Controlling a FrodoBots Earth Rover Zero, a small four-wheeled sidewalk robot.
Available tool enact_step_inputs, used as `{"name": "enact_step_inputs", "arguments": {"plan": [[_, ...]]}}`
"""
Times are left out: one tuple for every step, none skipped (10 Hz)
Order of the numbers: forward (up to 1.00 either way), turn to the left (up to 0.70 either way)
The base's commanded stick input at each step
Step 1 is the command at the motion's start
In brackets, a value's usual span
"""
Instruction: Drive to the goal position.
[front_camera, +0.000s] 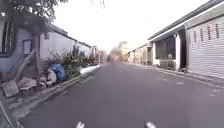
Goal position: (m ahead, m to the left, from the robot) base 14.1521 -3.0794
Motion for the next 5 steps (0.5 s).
{"name": "enact_step_inputs", "arguments": {"plan": [[0.7, -0.26], [0.7, -0.15], [0.7, 0.0], [0.7, 0.0], [0.7, 0.0]]}}
